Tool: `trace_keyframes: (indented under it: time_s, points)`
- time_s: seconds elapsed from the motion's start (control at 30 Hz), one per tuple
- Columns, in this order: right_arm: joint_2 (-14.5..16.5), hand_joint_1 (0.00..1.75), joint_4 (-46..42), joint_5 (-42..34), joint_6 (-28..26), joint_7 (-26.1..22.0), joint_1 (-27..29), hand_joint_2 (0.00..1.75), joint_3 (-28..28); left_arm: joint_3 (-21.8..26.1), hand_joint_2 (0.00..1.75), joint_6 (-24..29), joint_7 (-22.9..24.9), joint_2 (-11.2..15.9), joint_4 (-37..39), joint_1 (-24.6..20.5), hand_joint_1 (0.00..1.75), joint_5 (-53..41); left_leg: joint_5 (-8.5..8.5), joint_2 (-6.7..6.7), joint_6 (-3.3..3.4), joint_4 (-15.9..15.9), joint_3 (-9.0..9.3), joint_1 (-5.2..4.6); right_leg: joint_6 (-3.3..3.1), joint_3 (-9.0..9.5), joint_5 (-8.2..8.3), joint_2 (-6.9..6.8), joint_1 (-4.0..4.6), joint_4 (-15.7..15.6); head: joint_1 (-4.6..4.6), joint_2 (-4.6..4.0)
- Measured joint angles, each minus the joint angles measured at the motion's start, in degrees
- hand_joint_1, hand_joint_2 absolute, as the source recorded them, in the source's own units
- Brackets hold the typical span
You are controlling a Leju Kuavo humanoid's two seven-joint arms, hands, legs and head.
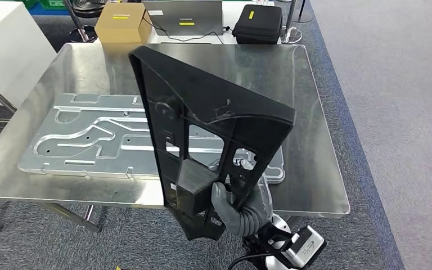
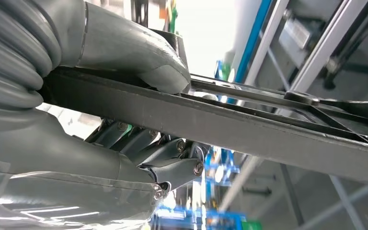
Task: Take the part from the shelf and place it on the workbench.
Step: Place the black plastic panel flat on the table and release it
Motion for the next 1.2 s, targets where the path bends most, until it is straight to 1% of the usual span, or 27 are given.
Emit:
trace_keyframes:
  time_s: [0.03,0.07,0.1,0.13,0.17,0.2,0.23,0.33,0.37,0.43,0.5,0.53,0.57,0.6,0.67,0.7,0.73,0.77,0.83,0.9,0.93,1.0,1.03,1.07,1.1,1.17,1.2]
  points:
    - [0.0,1.75,-0.1,1.5,-1.4,-0.5,0.1,1.75,0.0,0.0,1.75,-0.1,0.0,0.0,0.0,0.1,0.0,0.0,-0.01,0.08,-0.15,1.9,-1.31,0.1,0.0,0.08,-0.14,-0.11,-0.01,0.0,0.0,0.0]
    - [-0.1,1.75,-0.4,3.0,-2.9,-0.8,0.1,1.75,0.0,0.0,1.75,-0.2,0.0,0.0,0.0,0.2,0.0,0.1,1.06,0.19,-0.28,1.8,-1.62,0.21,0.07,0.19,-0.29,-0.16,-0.03,0.1,0.0,0.0]
    - [-0.1,1.75,-0.9,4.6,-4.4,-1.1,0.1,1.75,0.0,0.0,1.75,-0.3,0.0,0.0,0.0,0.2,0.0,0.1,3.07,0.36,-0.35,-0.5,-0.83,0.33,0.2,0.37,-0.48,-0.17,-0.07,0.2,0.0,0.0]
    - [-0.2,1.75,-1.5,6.2,-6.0,-1.2,0.1,1.75,-0.1,0.0,1.75,-0.3,0.0,0.1,0.0,0.3,0.0,0.1,5.43,0.61,-0.34,-4.2,0.69,0.44,0.39,0.57,-0.69,-0.17,-0.1,0.3,0.0,-0.01]
    - [-0.4,1.75,-2.3,7.8,-7.6,-1.4,0.0,1.75,-0.3,0.0,1.75,-0.3,0.1,0.1,0.0,0.2,0.0,0.1,7.08,0.88,-0.25,-7.8,2.23,0.41,0.64,0.71,-0.9,-0.18,-0.02,0.4,-0.01,-0.01]
    - [-0.6,1.75,-3.1,9.2,-9.3,-1.5,-0.2,1.75,-0.7,0.0,1.75,-0.3,0.2,0.1,0.0,0.2,0.0,0.1,8.06,1.04,0.01,-10.6,3.44,0.33,0.92,0.74,-1.05,-0.19,0.06,0.6,-0.02,-0.01]
    - [-0.8,1.75,-4.0,10.3,-11.0,-1.8,-0.3,1.75,-1.1,0.0,1.75,-0.4,0.3,0.1,0.0,0.2,0.0,0.1,8.31,1.12,0.31,-12.0,4.03,0.21,1.23,0.7,-1.12,-0.22,0.15,0.7,-0.02,-0.01]
    - [-1.4,1.75,-7.8,11.8,-16.0,-2.5,-0.6,1.75,-3.2,0.0,1.75,-0.5,0.6,-0.1,0.0,0.3,0.0,-0.1,8.29,0.86,1.48,-12.7,4.1,0.05,2.18,0.6,-1.22,-0.42,0.09,0.7,-0.03,0.0]
    - [-1.6,1.75,-9.4,12.1,-17.7,-2.6,-0.8,1.75,-4.0,0.0,1.75,-0.6,0.6,-0.1,0.0,0.4,0.0,-0.3,8.42,0.79,1.92,-12.9,4.21,0.1,2.47,0.38,-1.75,-0.39,0.0,1.4,-0.02,0.0]
    - [-2.0,1.75,-12.5,13.7,-20.8,-2.7,-1.2,1.75,-5.6,0.0,1.75,-0.6,0.5,-0.3,0.0,0.3,0.0,-0.4,8.6,0.75,2.67,-13.3,4.47,0.17,2.89,-1.67,-4.46,-0.16,-0.16,5.9,0.02,0.0]
    - [-2.5,1.75,-14.3,17.2,-24.1,-2.5,-1.3,1.75,-7.1,0.0,1.75,-0.7,0.5,-0.6,0.0,0.3,0.0,-0.5,8.51,0.71,3.06,-13.3,4.55,-0.02,3.08,-5.42,-7.6,0.05,-0.15,13.3,0.06,0.0]
    - [-2.7,1.75,-14.7,19.7,-25.8,-2.2,-1.2,1.75,-7.7,0.0,1.75,-0.7,0.5,-0.8,0.0,0.3,0.0,-0.5,8.45,0.67,3.14,-13.3,4.6,-0.12,3.09,-6.79,-8.09,0.1,-0.15,15.7,0.06,0.0]
    - [-2.9,1.75,-14.8,22.7,-27.7,-1.7,-1.1,1.75,-8.3,0.0,1.75,-0.7,0.6,-0.9,0.0,0.3,0.0,-0.5,8.39,0.61,3.19,-13.2,4.67,-0.22,3.03,-7.26,-7.5,0.12,-0.15,16.2,0.05,0.0]
    - [-3.1,1.75,-14.8,26.0,-29.5,-1.0,-1.0,1.75,-8.9,0.0,1.75,-0.7,0.8,-1.1,0.0,0.3,0.0,-0.5,8.32,0.52,3.19,-13.2,4.77,-0.3,2.86,-6.59,-5.91,0.13,-0.14,14.4,0.05,0.0]
    - [-3.1,1.75,-14.6,33.0,-31.9,0.7,-1.0,1.75,-10.5,0.0,1.75,-0.8,1.1,-1.6,0.0,0.3,0.0,-0.5,8.12,0.28,3.05,-13.1,4.98,-0.47,2.24,-3.07,-1.99,0.31,-0.02,6.9,0.05,0.0]
    - [-3.0,1.75,-14.4,36.1,-32.4,1.3,-1.0,1.75,-11.5,0.0,1.75,-0.8,1.1,-1.8,0.0,0.3,0.0,-0.5,8.0,0.16,2.87,-13.0,5.0,-0.6,1.98,-1.55,-0.78,0.38,0.1,3.6,0.04,0.0]
    - [-2.7,1.75,-14.2,38.5,-32.6,1.7,-1.0,1.75,-12.6,0.0,1.75,-0.8,1.2,-2.0,0.0,0.3,0.0,-0.5,7.91,0.09,2.65,-12.9,4.97,-0.67,1.78,-0.63,-0.27,0.45,0.24,1.6,0.03,0.0]
    - [-2.5,1.75,-14.0,40.0,-32.6,1.9,-1.0,1.75,-13.7,0.0,1.75,-0.8,1.2,-2.1,0.0,0.3,0.0,-0.5,7.85,0.04,2.37,-12.9,4.93,-0.7,1.68,-0.36,-0.34,0.48,0.41,0.9,0.02,0.0]
    - [-1.9,1.75,-13.7,41.4,-32.8,1.9,-1.0,1.75,-15.4,0.0,1.75,-0.8,1.2,-2.2,0.0,0.3,0.0,-0.5,7.72,0.03,1.76,-13.0,4.95,-0.63,1.4,-0.26,-0.17,0.38,0.32,0.5,0.01,-0.01]
    - [-1.1,1.75,-13.4,43.4,-33.0,1.7,-1.0,1.75,-16.7,0.0,1.75,-0.8,1.2,-2.2,0.0,0.3,0.0,-0.5,6.39,0.19,1.11,-11.3,4.35,-0.59,0.87,0.1,0.05,0.24,-0.02,-0.1,-0.14,-0.01]
    - [-0.4,1.75,-13.2,45.7,-33.1,1.4,-1.0,1.75,-17.4,0.0,1.75,-0.9,1.2,-2.3,0.0,0.3,0.0,-0.5,4.94,0.28,0.84,-8.8,3.29,-0.51,0.63,0.25,0.1,0.16,-0.16,-0.3,-0.26,0.0]
    - [1.8,1.75,-12.9,52.7,-33.1,0.2,-0.8,1.75,-19.6,0.0,1.75,-1.0,1.2,-2.4,0.0,0.3,0.0,-0.5,1.57,0.42,0.35,-1.6,-0.14,-0.28,0.31,0.32,0.01,0.06,-0.1,-0.3,-0.48,0.0]
    - [3.0,1.75,-12.8,56.7,-33.1,-0.4,-0.8,1.75,-20.9,0.0,1.75,-1.1,1.2,-2.4,0.0,0.4,0.0,-0.5,0.66,0.45,0.17,1.4,-1.64,-0.18,0.28,0.34,-0.05,0.04,-0.08,-0.3,-0.47,0.0]
    - [4.3,1.75,-12.6,60.6,-33.1,-0.6,-0.8,1.75,-22.5,0.0,1.75,-1.1,1.2,-2.5,0.0,0.5,0.0,-0.5,0.86,0.48,0.05,2.6,-2.33,-0.11,0.26,0.38,-0.12,0.02,-0.07,-0.2,-0.48,0.0]
    - [5.5,1.75,-12.4,64.4,-33.1,-0.2,-0.8,1.75,-24.1,0.0,1.75,-1.1,1.2,-2.6,0.0,0.5,0.0,-0.4,2.18,0.52,0.01,1.5,-1.93,-0.06,0.31,0.46,-0.22,0.02,-0.07,-0.2,-0.49,0.0]
    - [7.1,1.75,-12.0,71.0,-33.1,3.2,-1.2,1.75,-26.8,0.0,1.75,-1.0,1.2,-2.7,0.0,0.5,0.0,-0.3,6.2,0.69,0.21,-5.6,1.25,-0.02,0.58,0.65,-0.5,0.02,-0.08,0.1,-0.48,0.0]
    - [7.4,1.75,-11.7,74.0,-33.1,6.1,-1.6,1.75,-27.6,0.0,1.75,-0.9,1.2,-2.8,0.0,0.5,0.0,-0.2,7.49,0.8,0.45,-9.2,2.88,-0.12,0.8,0.65,-0.64,0.05,0.02,0.2,-0.48,0.0]
